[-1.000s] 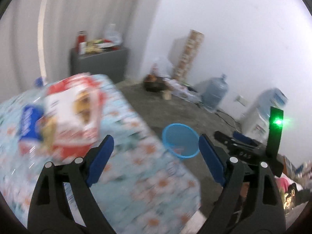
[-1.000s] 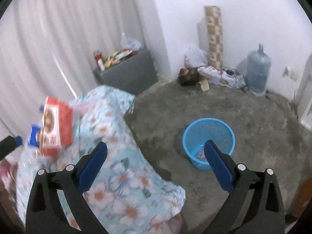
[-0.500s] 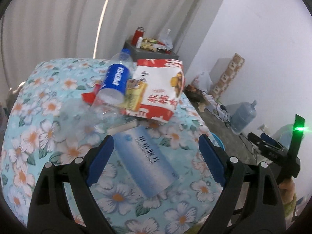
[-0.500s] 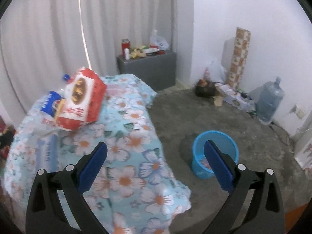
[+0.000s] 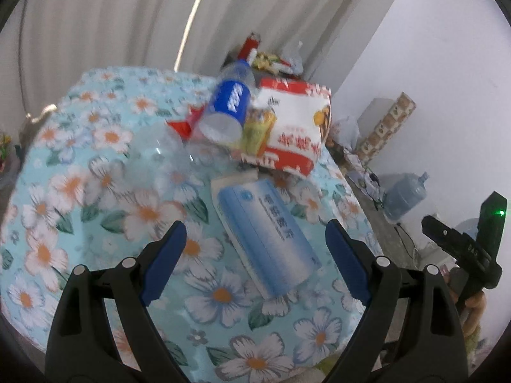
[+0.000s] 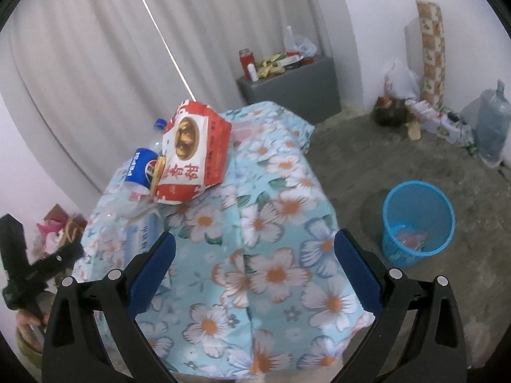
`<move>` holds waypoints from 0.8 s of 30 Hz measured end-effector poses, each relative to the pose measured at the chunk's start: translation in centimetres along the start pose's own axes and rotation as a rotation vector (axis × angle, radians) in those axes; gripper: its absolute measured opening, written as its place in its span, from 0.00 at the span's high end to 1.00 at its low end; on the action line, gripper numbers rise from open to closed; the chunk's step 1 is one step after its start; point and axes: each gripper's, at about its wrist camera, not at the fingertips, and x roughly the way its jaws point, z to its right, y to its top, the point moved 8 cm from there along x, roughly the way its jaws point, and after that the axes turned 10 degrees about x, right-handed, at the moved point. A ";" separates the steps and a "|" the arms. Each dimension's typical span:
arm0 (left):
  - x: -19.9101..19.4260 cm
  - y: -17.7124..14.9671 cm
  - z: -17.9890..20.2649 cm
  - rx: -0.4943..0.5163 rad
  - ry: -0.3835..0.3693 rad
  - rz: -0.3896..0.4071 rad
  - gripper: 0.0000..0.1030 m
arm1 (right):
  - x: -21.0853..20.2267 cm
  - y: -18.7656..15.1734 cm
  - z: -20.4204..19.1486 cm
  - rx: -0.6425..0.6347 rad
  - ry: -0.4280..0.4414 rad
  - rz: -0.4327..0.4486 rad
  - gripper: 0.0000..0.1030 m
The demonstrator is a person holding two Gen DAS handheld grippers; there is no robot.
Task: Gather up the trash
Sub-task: 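Move both tools back over the trash on the bed, then grasp the blue Mecobalamin Tablets box with the left tool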
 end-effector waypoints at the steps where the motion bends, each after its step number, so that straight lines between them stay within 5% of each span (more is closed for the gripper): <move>1: 0.7 -0.3 0.3 -0.006 -0.014 -0.025 0.18 | 0.2 -0.1 0.0 0.007 0.005 -0.009 0.06; 8: 6.2 -1.2 2.4 0.000 0.012 -0.152 0.17 | 1.1 -0.6 0.3 0.030 0.005 -0.040 0.06; 14: 10.0 -1.2 1.7 0.000 0.195 -0.194 0.16 | 1.5 -0.6 1.4 0.063 -0.001 -0.048 0.06; 24: 11.9 -1.1 2.7 0.051 0.306 -0.203 0.14 | 2.8 -1.1 2.5 0.094 0.007 -0.079 0.06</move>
